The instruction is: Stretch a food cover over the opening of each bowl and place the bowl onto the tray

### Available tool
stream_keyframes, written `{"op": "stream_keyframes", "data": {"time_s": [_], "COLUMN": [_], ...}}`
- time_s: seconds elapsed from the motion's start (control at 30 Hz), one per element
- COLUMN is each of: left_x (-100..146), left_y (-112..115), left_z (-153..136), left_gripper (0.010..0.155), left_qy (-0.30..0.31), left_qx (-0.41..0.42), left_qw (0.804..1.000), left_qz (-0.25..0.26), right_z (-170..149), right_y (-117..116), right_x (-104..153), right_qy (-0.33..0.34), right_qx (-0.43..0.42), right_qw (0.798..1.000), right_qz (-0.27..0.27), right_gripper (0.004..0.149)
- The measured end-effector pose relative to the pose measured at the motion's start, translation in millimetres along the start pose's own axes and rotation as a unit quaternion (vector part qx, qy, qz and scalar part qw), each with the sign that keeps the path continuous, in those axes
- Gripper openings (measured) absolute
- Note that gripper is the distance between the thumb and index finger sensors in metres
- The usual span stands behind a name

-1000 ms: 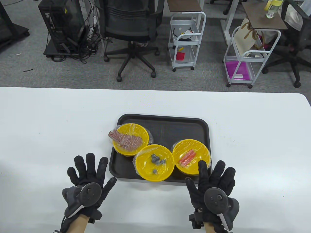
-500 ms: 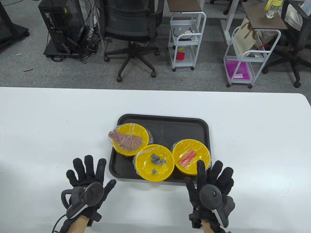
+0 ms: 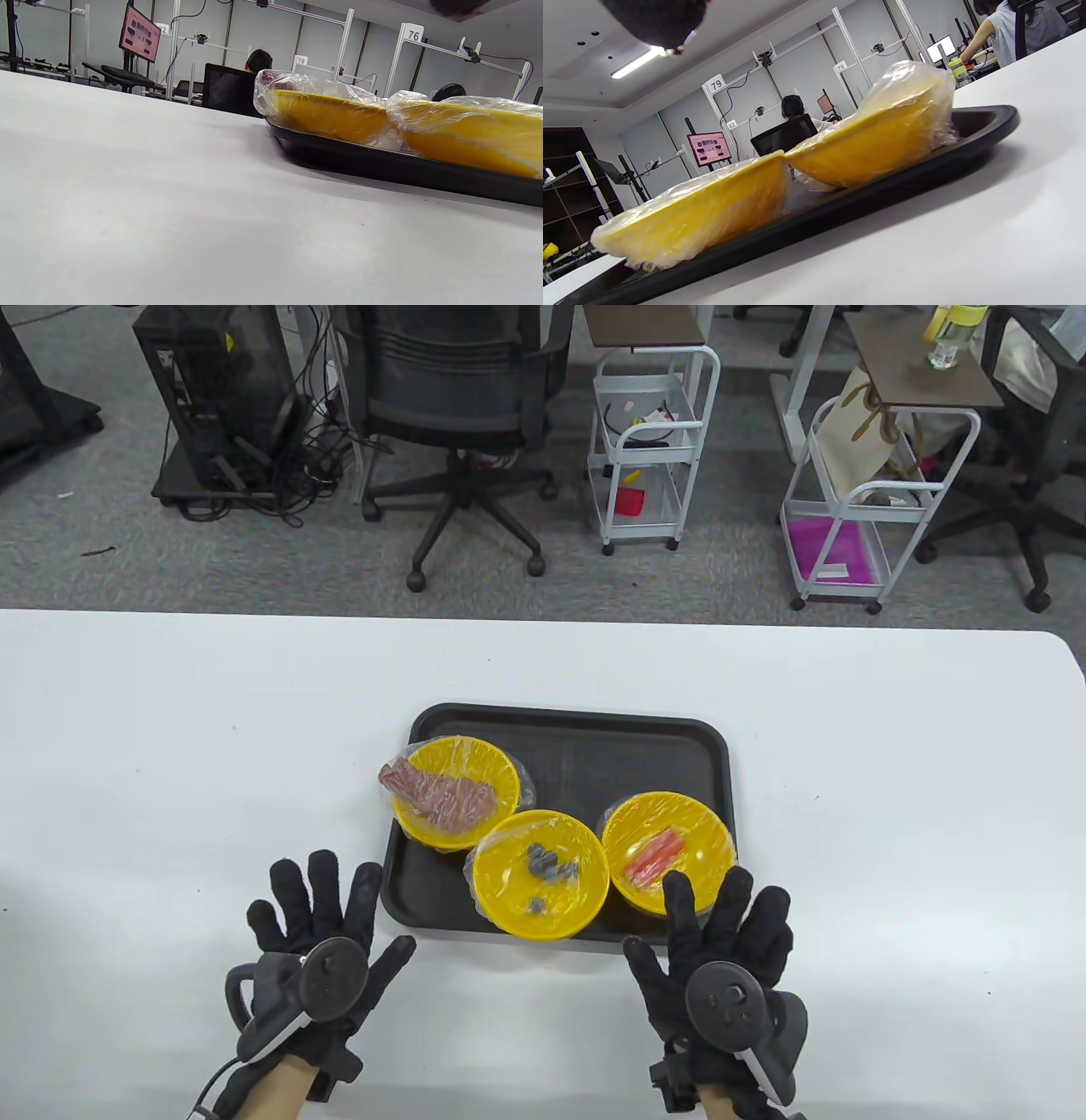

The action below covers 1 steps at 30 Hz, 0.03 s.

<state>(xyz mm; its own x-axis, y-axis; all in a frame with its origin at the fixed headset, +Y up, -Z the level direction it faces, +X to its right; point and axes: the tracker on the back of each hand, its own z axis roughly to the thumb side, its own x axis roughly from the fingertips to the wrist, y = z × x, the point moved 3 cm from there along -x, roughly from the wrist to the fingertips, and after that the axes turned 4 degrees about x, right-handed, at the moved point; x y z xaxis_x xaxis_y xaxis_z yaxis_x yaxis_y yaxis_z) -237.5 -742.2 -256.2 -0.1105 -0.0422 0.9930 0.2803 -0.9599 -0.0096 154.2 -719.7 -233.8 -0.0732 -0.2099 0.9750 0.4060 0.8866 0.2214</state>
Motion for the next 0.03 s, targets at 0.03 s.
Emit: {"op": "stream_keyframes", "data": {"time_s": [0.03], "left_x": [-0.2], "left_y": [0.4], "left_z": [-0.7], "left_gripper": [0.081], "left_qy": [0.0], "left_qx": [0.008], "left_qw": [1.0], "left_qz": [-0.003], "right_z": [0.9], "right_y": [-0.2], "right_x": [0.1], "right_qy": [0.003], "right_qx": [0.0], "right_qw": [1.0], "right_qz": [0.0], "right_gripper": [0.078]}}
